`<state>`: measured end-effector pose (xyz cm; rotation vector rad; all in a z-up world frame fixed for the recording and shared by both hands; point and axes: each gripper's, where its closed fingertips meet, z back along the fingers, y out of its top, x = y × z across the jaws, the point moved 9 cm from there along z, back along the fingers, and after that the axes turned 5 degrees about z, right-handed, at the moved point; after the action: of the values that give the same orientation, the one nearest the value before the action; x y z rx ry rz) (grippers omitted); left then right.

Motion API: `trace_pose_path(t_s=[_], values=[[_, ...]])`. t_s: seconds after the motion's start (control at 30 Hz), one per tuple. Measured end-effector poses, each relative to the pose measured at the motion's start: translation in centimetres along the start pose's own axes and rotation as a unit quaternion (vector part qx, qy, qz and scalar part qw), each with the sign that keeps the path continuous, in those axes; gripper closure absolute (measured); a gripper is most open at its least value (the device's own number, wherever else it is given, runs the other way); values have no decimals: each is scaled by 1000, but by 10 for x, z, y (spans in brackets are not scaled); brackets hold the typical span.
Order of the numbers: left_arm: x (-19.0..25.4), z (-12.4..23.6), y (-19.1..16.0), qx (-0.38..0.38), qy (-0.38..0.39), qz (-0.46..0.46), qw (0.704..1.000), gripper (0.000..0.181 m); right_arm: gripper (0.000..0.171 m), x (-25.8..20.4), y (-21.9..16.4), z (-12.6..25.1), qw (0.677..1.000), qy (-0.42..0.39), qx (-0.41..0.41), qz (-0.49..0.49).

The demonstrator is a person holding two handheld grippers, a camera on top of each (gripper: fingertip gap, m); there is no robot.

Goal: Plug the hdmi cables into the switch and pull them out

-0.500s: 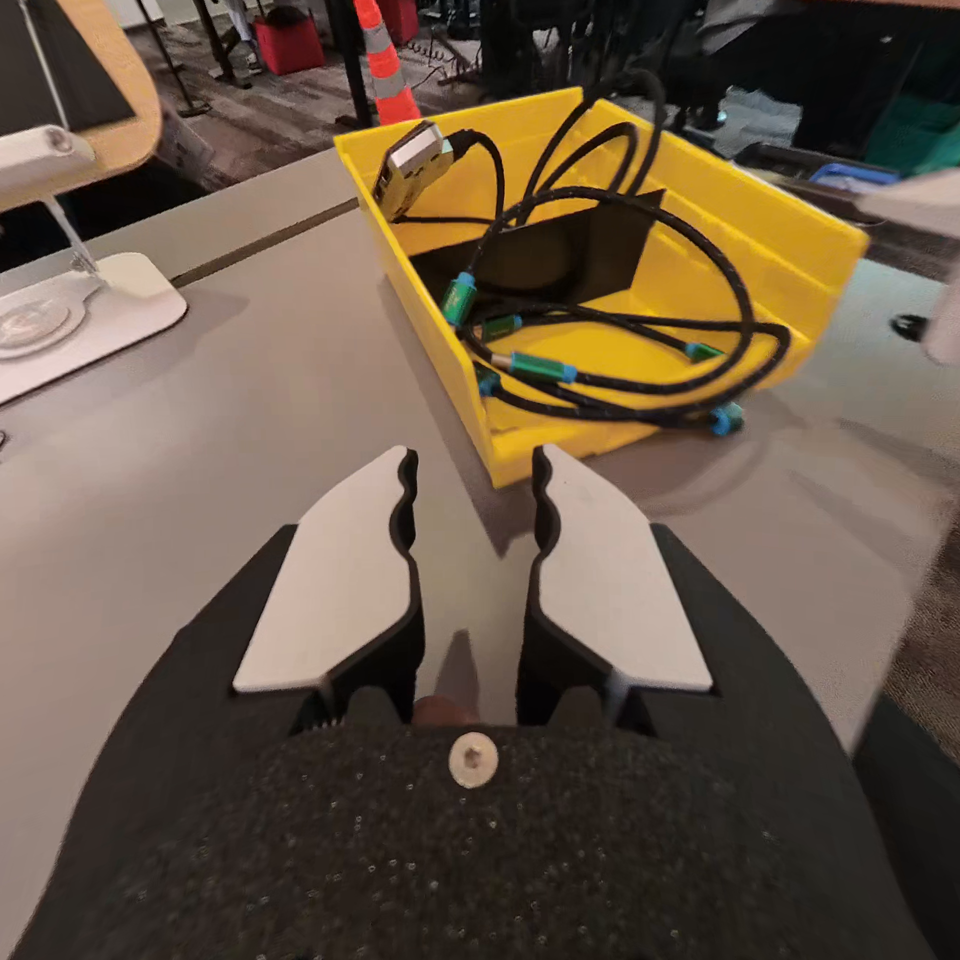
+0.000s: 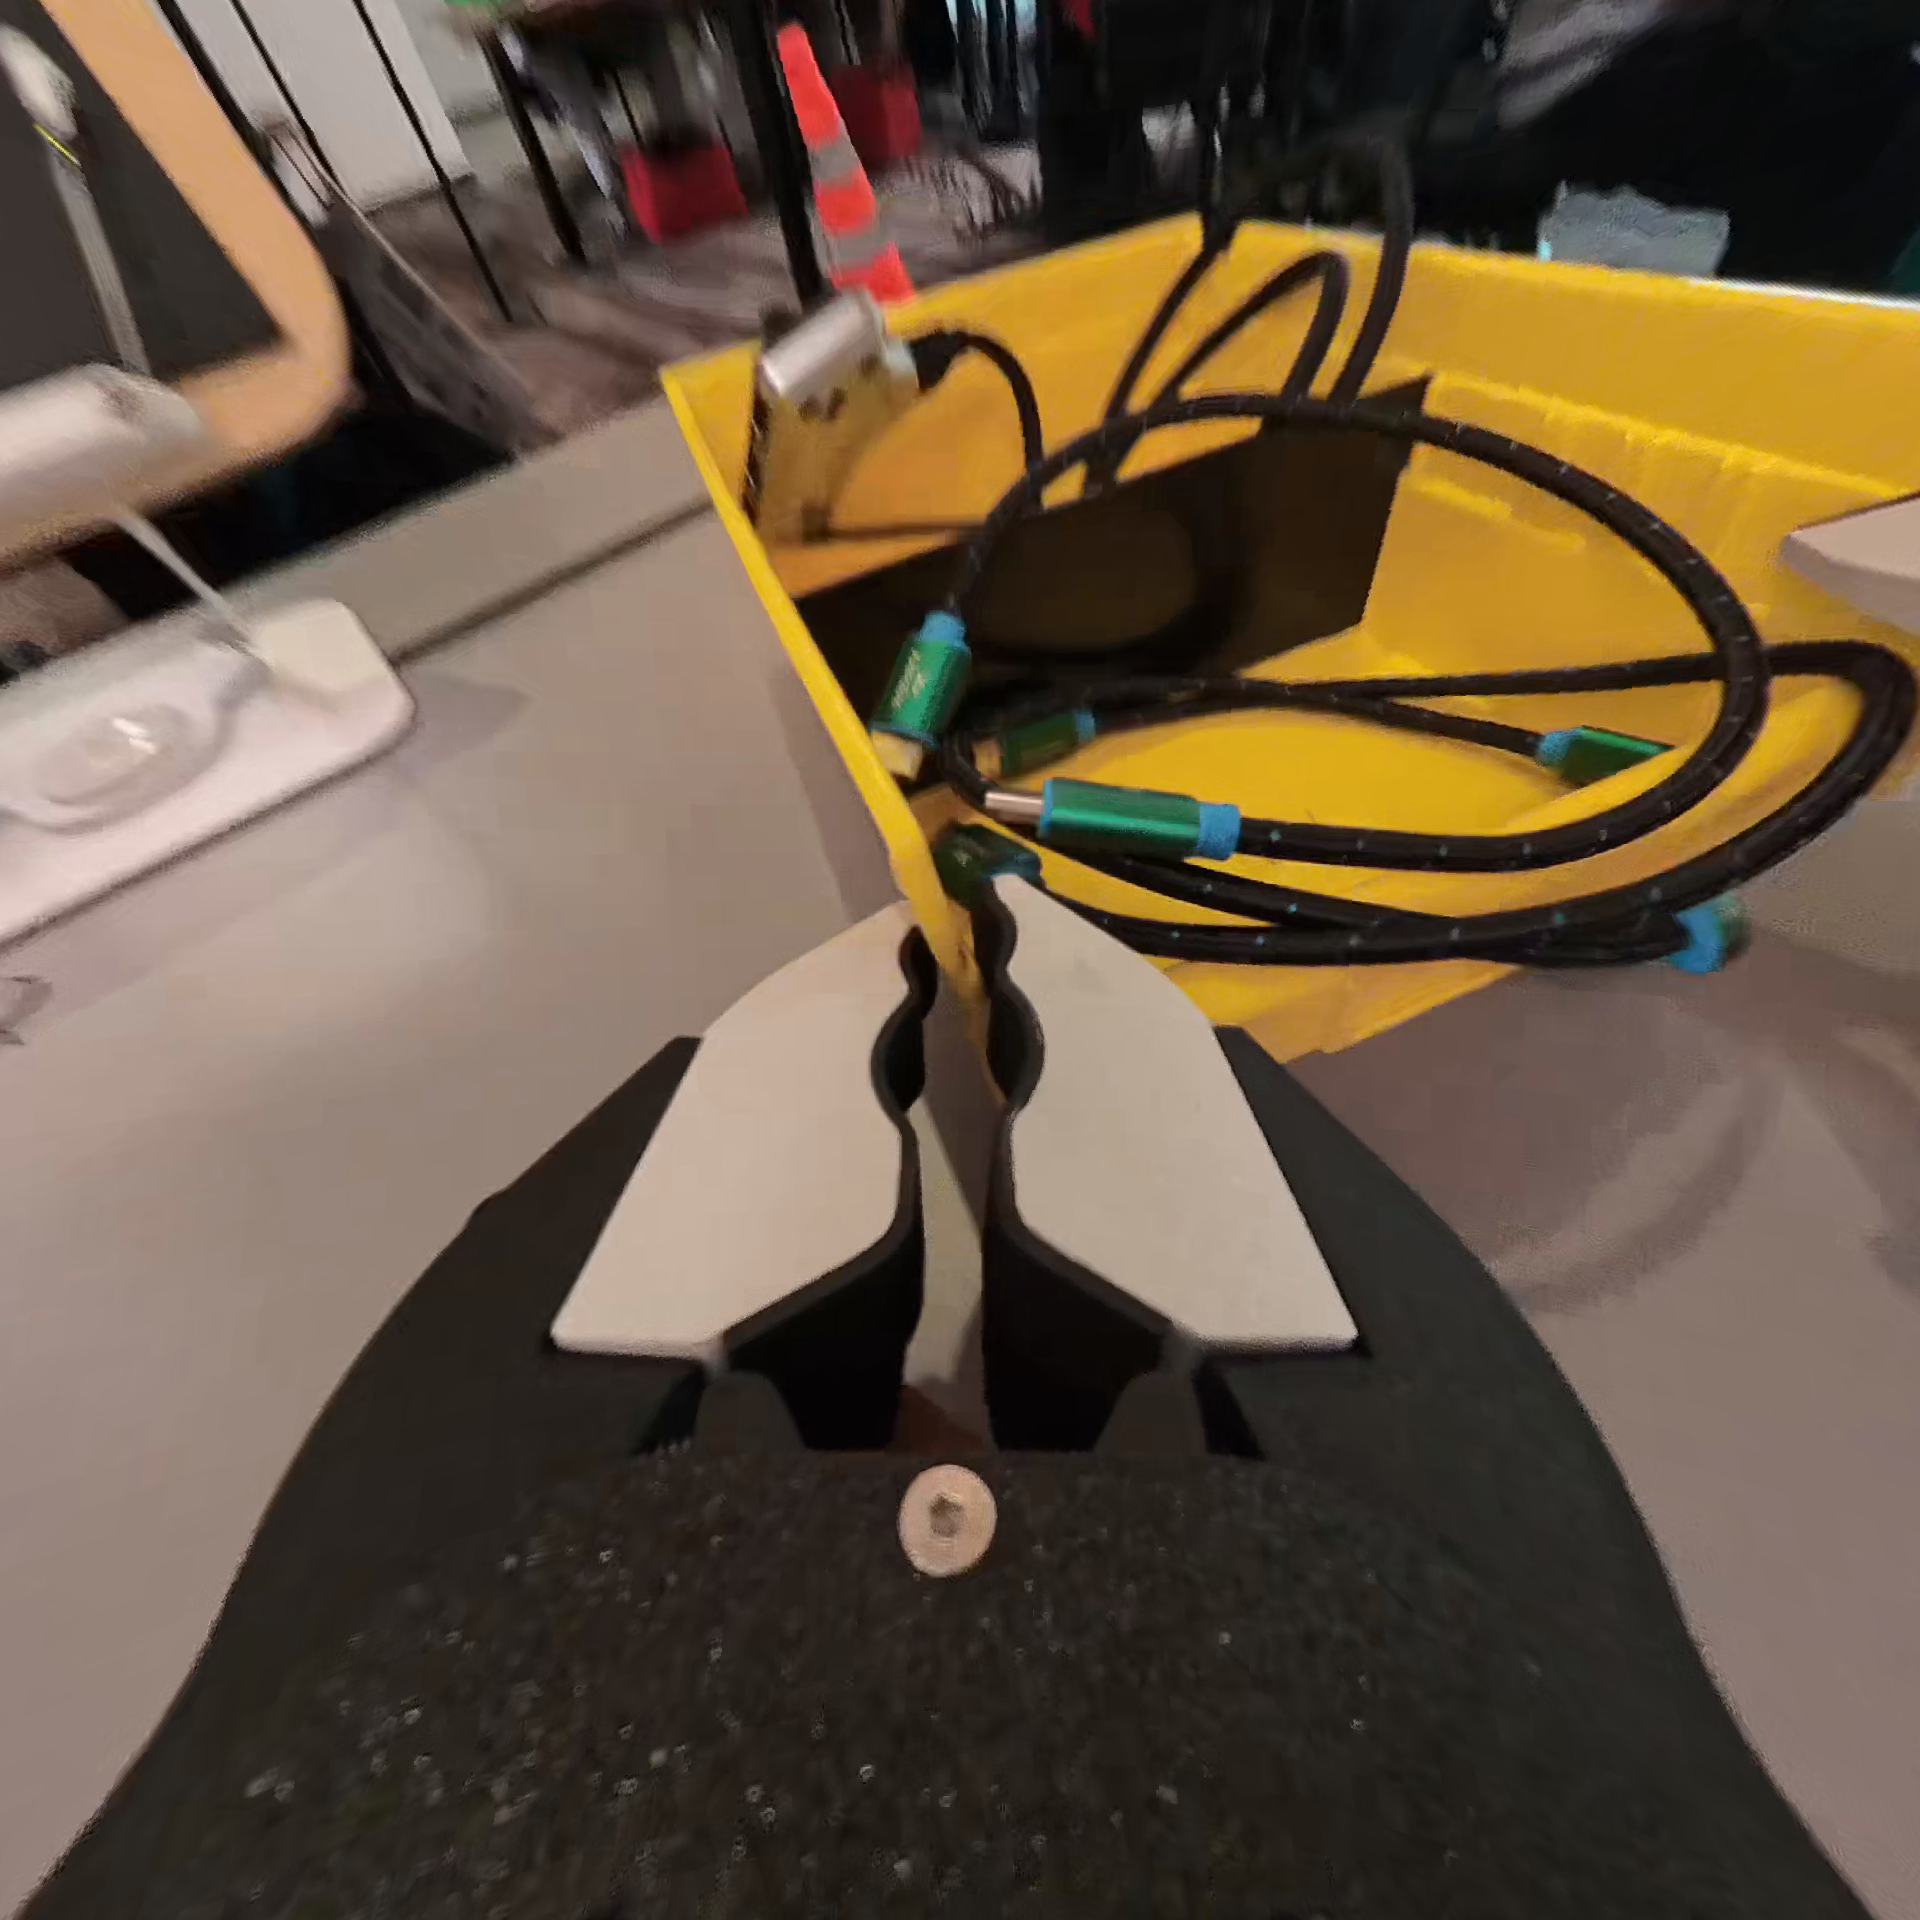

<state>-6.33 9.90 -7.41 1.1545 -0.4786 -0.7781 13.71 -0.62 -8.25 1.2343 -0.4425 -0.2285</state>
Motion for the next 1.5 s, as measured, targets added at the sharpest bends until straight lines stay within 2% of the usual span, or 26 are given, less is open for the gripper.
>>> trace_pose_path(t_s=[0.03, 0.23, 0.47, 0.57, 0.67, 0.77, 0.83, 0.93, 1.0, 1.07, 1.2, 1.3, 1.37, 1.5], values=[[-2, 11, 4, 17, 4, 2, 1000, 176, 169, -3, 8, 8, 1000, 3, 17, -19], [-41, 75, 8, 43, 65, 19, 997, 177, 170, -49, 36, 36, 995, 60, 52, -53], [-115, 156, -32, 58, 176, 47, 982, 177, 169, -157, 62, 43, 982, 166, 91, 2], [-144, 174, -47, 51, 211, 66, 974, 177, 169, -201, 63, 39, 976, 202, 81, 18], [-164, 175, -58, 45, 233, 79, 968, 177, 168, -227, 58, 37, 972, 216, 88, 33], [-174, 167, -76, 13, 227, 120, 966, 177, 166, -238, 47, 29, 968, 243, 47, 29], [-175, 160, -88, -36, 215, 131, 967, 176, 165, -241, 39, 20, 964, 264, 5, 32], [-176, 160, -88, -42, 197, 128, 971, 173, 163, -237, 37, 11, 952, 306, -8, 5], [-174, 167, -84, -38, 166, 135, 976, 163, 153, -233, 37, 11, 935, 355, -10, -4], [-176, 185, -76, 16, 158, 137, 978, 160, 143, -224, 33, 15, 916, 401, -22, -12], [-209, 231, -63, 85, 200, 158, 963, 156, 127, -208, 17, 26, 881, 467, -69, 38], [-251, 275, -84, 95, 265, 169, 945, 155, 126, -222, 1, 39, 850, 498, -100, 139], [-279, 305, -108, 84, 318, 151, 932, 155, 126, -239, -6, 53, 836, 491, -93, 229], [-324, 353, -125, 119, 377, 207, 895, 156, 126, -284, -10, 89, 816, 501, -55, 283]])
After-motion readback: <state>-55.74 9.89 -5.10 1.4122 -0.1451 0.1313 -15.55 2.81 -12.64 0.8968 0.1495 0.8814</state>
